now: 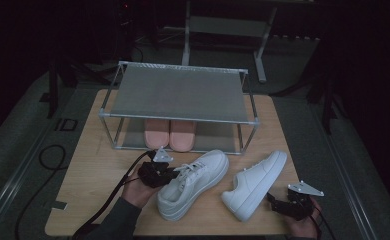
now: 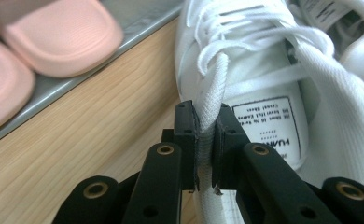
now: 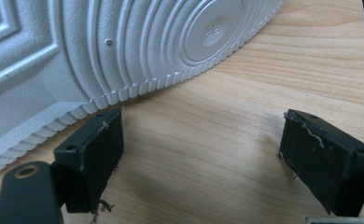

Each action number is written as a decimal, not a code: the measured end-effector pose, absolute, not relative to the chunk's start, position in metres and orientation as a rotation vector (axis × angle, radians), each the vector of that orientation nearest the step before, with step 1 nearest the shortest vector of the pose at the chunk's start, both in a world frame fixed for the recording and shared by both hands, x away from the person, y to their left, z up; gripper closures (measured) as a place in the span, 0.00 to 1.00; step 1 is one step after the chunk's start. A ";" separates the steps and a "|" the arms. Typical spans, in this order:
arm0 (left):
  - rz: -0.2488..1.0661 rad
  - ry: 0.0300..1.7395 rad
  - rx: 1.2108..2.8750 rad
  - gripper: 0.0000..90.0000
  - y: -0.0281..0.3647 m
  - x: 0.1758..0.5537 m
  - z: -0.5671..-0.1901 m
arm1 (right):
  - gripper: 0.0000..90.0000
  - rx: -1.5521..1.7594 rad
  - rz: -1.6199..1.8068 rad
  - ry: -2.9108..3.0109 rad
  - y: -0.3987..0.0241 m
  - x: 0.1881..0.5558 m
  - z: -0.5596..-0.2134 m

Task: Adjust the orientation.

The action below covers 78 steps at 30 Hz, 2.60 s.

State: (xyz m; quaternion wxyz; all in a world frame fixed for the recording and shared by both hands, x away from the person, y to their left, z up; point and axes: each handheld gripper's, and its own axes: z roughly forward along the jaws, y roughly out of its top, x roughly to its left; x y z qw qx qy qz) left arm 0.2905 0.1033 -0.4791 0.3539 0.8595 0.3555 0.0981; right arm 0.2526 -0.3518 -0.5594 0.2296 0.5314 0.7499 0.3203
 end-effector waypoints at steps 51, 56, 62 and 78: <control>0.384 1.162 2.024 0.80 0.210 0.319 -0.524 | 1.00 1.369 1.030 1.944 -0.352 0.233 -0.485; 0.379 1.178 2.028 0.78 0.210 0.321 -0.531 | 1.00 1.306 1.052 1.942 -0.341 0.237 -0.468; 0.380 1.172 2.038 0.75 0.207 0.321 -0.537 | 1.00 1.250 1.064 1.968 -0.324 0.248 -0.460; 0.343 1.162 2.071 0.71 0.199 0.321 -0.543 | 1.00 1.293 1.082 1.954 -0.331 0.244 -0.473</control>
